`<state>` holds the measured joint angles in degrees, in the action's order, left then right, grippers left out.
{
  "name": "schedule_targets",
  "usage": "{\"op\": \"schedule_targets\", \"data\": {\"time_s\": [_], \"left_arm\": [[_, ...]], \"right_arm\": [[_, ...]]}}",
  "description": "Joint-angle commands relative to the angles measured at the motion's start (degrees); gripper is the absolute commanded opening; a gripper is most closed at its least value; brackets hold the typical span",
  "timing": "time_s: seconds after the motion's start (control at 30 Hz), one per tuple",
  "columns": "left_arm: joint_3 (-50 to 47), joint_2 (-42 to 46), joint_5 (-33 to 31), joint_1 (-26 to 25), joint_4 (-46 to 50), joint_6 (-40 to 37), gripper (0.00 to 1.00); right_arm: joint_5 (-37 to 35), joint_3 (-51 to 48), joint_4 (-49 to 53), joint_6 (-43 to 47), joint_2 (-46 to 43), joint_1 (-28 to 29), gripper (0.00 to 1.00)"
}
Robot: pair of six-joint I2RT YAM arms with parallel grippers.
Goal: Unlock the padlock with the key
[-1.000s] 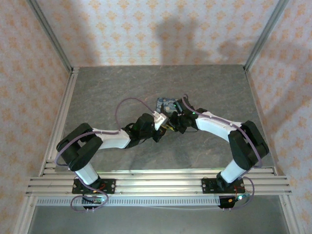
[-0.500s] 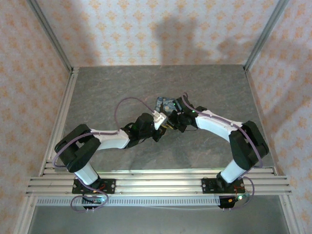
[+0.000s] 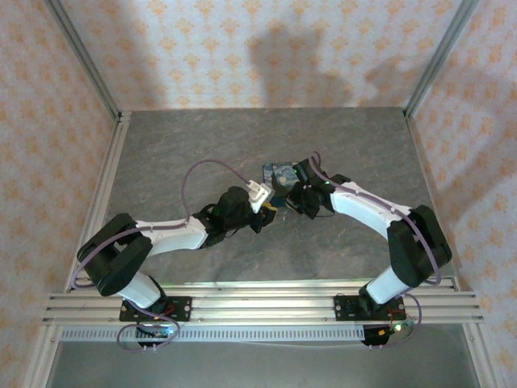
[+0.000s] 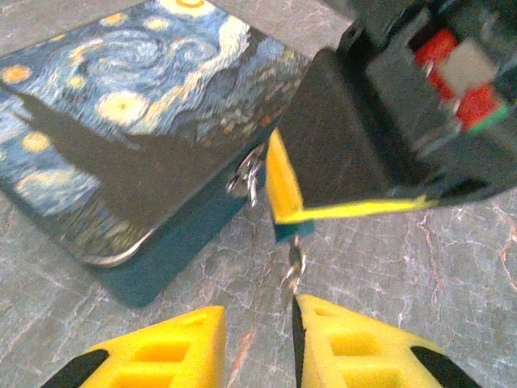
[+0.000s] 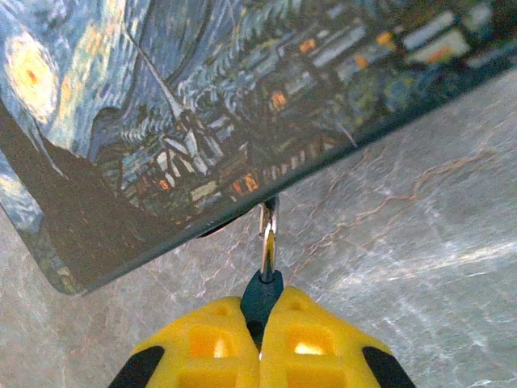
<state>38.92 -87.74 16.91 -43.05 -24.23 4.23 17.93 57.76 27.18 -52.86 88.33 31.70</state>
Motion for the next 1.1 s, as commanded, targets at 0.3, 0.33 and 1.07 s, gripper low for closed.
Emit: {"op": "schedule_targets", "data": {"time_s": [0.3, 0.33, 1.07], "left_arm": [[-2.24, 3.08, -2.4, 1.12, 0.99, 0.78, 0.28], [-2.42, 3.34, -2.49, 1.21, 1.3, 0.65, 0.28], [-4.55, 6.43, -3.01, 1.29, 2.3, 1.92, 0.28]], "right_arm": [[-12.58, -3.54, -5.71, -5.39, -4.95, 0.49, 0.0], [-13.55, -4.81, -7.49, -6.4, -5.85, 0.95, 0.0], [-21.89, -15.99, -22.62, -15.29, -9.85, 1.69, 0.0]]}}
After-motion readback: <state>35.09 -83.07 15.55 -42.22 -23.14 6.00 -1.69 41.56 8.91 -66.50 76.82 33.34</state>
